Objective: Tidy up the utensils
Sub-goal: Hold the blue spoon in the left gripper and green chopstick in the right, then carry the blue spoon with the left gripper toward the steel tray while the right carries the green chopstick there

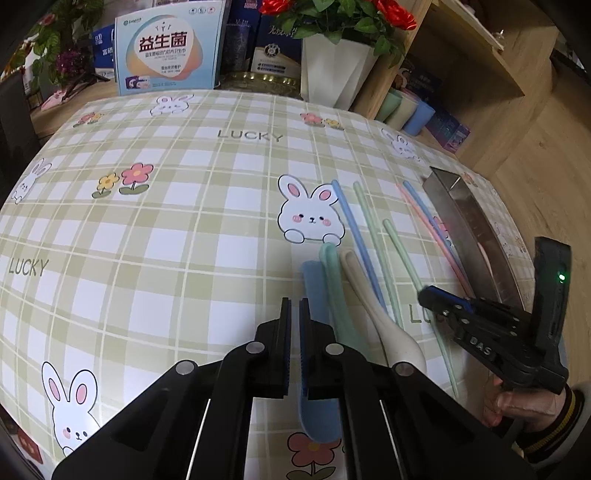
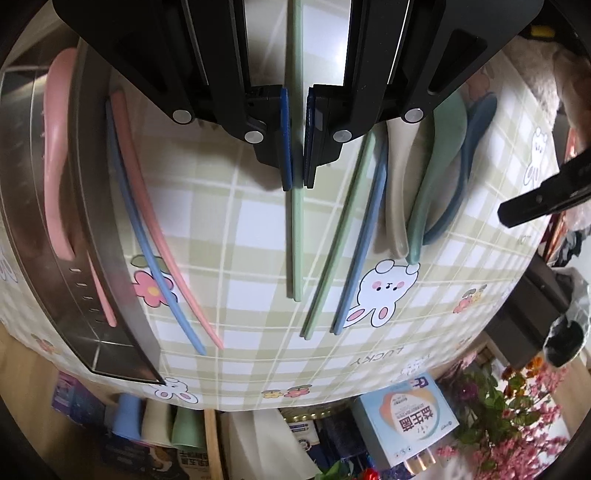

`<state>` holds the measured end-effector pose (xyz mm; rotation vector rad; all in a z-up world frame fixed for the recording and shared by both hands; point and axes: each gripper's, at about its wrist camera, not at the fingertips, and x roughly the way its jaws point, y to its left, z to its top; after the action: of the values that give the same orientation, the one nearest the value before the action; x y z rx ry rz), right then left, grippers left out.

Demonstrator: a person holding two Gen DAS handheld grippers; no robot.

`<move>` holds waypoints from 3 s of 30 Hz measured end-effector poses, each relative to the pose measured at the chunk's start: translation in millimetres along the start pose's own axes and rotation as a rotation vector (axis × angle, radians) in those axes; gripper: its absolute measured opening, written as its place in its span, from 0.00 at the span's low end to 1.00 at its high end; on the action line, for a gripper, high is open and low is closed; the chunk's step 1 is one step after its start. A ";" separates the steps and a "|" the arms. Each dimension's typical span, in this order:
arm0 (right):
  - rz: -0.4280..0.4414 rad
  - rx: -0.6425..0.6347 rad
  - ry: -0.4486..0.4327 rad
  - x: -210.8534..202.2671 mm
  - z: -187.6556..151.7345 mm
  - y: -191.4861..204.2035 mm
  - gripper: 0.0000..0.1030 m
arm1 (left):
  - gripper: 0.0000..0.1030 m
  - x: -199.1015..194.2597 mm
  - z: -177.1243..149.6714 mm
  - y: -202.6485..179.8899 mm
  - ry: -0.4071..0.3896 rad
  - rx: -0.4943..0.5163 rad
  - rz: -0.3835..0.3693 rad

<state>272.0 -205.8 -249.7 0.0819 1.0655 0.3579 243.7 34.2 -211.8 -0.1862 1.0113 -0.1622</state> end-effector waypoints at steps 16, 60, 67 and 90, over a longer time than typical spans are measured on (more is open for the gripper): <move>0.007 -0.001 0.000 -0.4 -1.6 -1.5 0.06 | 0.20 34.2 -4.7 0.0 0.141 0.001 -0.130; -0.057 0.271 -0.174 -58.2 50.9 -133.2 0.06 | 0.13 -7.7 41.2 -36.0 -0.019 0.035 -0.116; -0.041 0.312 -0.123 -33.3 44.5 -139.7 0.06 | 0.13 -2.5 45.7 -40.4 -0.002 0.033 -0.106; -0.170 0.235 -0.156 -91.2 28.5 -123.2 0.50 | 0.13 6.0 46.9 -89.0 0.034 0.084 -0.152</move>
<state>287.8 -348.2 -188.3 0.2234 0.9489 0.0702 282.4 -49.9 -172.1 -0.1842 1.0220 -0.3467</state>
